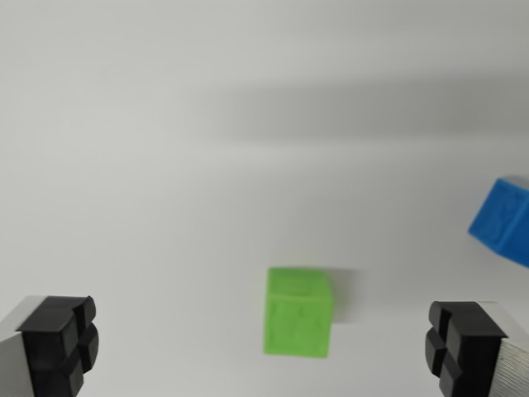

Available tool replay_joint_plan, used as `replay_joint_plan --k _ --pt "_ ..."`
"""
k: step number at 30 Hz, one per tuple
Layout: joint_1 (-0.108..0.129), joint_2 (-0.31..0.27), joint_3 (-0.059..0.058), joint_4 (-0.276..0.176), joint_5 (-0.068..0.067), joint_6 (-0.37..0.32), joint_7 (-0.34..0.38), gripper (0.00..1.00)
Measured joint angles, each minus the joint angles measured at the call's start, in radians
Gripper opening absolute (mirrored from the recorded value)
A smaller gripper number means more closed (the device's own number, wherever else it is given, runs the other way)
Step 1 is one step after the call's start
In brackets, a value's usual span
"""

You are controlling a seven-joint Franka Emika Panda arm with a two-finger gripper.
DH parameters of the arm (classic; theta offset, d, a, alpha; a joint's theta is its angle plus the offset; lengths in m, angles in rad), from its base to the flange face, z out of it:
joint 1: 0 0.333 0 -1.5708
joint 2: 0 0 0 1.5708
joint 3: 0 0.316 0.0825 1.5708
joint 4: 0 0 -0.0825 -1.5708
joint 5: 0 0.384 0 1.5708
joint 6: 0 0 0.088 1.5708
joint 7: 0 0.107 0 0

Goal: Stack cube

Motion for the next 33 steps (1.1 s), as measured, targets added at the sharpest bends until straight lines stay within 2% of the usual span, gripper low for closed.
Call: replay_joint_plan --k 20,33 --pt "-0.005 -0.013 -0.01 -0.185 0.0 0.158 0.002 1.0" --pt "-0.013 0.001 -0.016 -0.303 0.0 0.279 0.002 1.0"
